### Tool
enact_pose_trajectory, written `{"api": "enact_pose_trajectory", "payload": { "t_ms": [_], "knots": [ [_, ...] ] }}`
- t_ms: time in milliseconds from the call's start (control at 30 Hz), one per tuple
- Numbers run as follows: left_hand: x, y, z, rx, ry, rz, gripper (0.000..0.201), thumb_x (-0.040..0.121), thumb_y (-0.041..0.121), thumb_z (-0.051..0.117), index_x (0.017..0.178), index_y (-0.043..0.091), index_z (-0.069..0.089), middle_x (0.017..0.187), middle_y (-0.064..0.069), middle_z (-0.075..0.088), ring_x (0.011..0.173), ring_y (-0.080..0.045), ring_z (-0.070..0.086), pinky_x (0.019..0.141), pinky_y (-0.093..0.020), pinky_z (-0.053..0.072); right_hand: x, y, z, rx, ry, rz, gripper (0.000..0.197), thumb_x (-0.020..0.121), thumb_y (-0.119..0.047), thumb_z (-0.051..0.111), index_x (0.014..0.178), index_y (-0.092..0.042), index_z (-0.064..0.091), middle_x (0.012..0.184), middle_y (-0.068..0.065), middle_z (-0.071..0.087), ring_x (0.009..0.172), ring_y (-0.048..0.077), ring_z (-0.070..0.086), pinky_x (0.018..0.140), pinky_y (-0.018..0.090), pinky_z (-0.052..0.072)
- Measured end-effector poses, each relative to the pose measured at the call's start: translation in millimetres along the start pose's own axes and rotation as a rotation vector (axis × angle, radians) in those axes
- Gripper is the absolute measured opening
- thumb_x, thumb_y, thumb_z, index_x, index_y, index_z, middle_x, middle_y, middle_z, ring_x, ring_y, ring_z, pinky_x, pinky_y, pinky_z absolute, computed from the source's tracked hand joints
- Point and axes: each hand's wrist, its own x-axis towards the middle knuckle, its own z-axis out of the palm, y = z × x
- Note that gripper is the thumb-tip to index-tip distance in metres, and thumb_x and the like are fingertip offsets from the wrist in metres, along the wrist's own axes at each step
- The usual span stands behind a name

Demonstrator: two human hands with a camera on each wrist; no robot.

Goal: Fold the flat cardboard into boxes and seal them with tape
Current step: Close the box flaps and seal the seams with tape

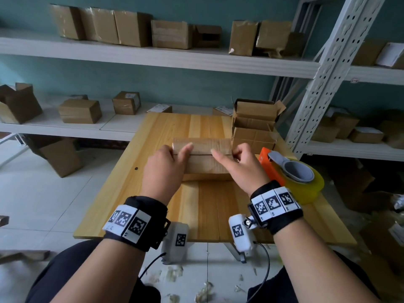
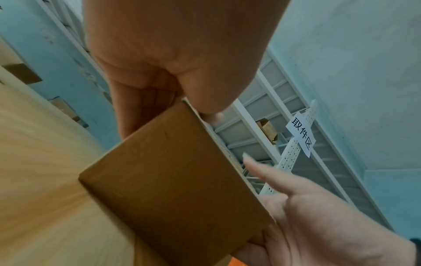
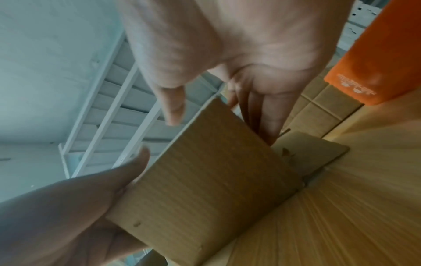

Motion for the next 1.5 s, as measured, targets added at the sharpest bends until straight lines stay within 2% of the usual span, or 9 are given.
{"api": "enact_pose_trajectory", "payload": {
  "t_ms": [233,433,633,767,933,1100,1233,1367,1500],
  "knots": [
    [1,-2,-6,0.040,-0.033,-0.021,0.081,0.097,0.080,0.041,0.081,0.003,0.059,0.071,-0.008,0.060,0.062,-0.021,0.054,0.054,-0.033,0.037,0,-2,-1,-0.076,0.022,-0.085,0.058,0.095,-0.071,0.054,0.069,-0.021,0.039,0.059,-0.005,0.036,0.054,0.015,0.037,0.055,0.032,0.032],
    [1,-8,-8,-0.081,-0.043,0.033,0.070,0.108,0.062,0.042,0.082,0.001,0.064,0.073,-0.017,0.063,0.069,-0.032,0.058,0.060,-0.036,0.041,1,3,-8,-0.028,-0.005,-0.203,0.053,0.107,-0.049,0.050,0.067,-0.015,0.042,0.060,0.001,0.037,0.055,0.014,0.038,0.058,0.033,0.032],
    [2,-8,-9,-0.104,-0.092,0.014,0.052,0.108,0.056,0.045,0.090,0.010,0.061,0.077,-0.004,0.059,0.069,-0.020,0.054,0.059,-0.033,0.040,-3,8,-20,-0.051,-0.099,-0.181,0.058,0.108,-0.051,0.046,0.077,-0.002,0.052,0.064,0.003,0.040,0.059,0.014,0.043,0.062,0.034,0.034],
    [1,-8,-9,-0.057,-0.129,0.028,0.062,0.105,0.068,0.039,0.089,0.014,0.064,0.083,-0.006,0.063,0.073,-0.021,0.059,0.062,-0.034,0.043,-5,8,-20,-0.081,-0.076,-0.142,0.061,0.101,-0.066,0.044,0.076,-0.011,0.051,0.061,-0.002,0.041,0.054,0.009,0.043,0.058,0.028,0.034],
    [2,-4,-5,-0.028,-0.058,0.092,0.054,0.110,0.056,0.040,0.085,0.015,0.066,0.098,-0.002,0.055,0.080,-0.013,0.055,0.064,-0.025,0.038,0,9,-21,-0.042,-0.050,-0.224,0.054,0.108,-0.048,0.044,0.071,-0.010,0.049,0.064,0.005,0.042,0.051,0.005,0.044,0.049,0.013,0.039],
    [8,-10,-8,-0.179,-0.172,0.120,0.047,0.113,0.043,0.040,0.096,0.010,0.067,0.112,0.002,0.055,0.098,-0.021,0.061,0.082,-0.036,0.057,8,21,-25,0.068,-0.077,-0.194,0.054,0.108,-0.048,0.048,0.068,-0.012,0.046,0.063,0.000,0.042,0.061,0.009,0.044,0.067,0.032,0.036],
    [5,-13,-8,-0.284,-0.199,0.059,0.043,0.111,0.048,0.044,0.106,0.011,0.065,0.115,-0.008,0.065,0.105,-0.026,0.066,0.088,-0.044,0.062,11,25,-27,0.209,-0.106,-0.056,0.060,0.099,-0.062,0.057,0.095,-0.003,0.064,0.089,0.009,0.071,0.089,0.022,0.068,0.088,0.039,0.051],
    [2,-16,-7,-0.179,-0.264,0.087,0.043,0.098,0.060,0.064,0.098,0.017,0.060,0.110,0.000,0.071,0.103,-0.018,0.067,0.086,-0.043,0.061,6,23,-27,0.026,-0.072,-0.051,0.073,0.082,-0.083,0.062,0.088,-0.010,0.057,0.068,0.000,0.063,0.067,0.015,0.065,0.067,0.034,0.051],
    [4,-14,-6,-0.137,-0.255,0.054,0.065,0.095,0.069,0.060,0.098,0.005,0.065,0.098,-0.009,0.072,0.090,-0.024,0.066,0.077,-0.038,0.053,13,30,-24,0.264,-0.105,-0.007,0.105,0.060,-0.085,0.078,0.100,0.010,0.061,0.098,0.020,0.074,0.094,0.024,0.076,0.076,0.034,0.064]
  ]
}}
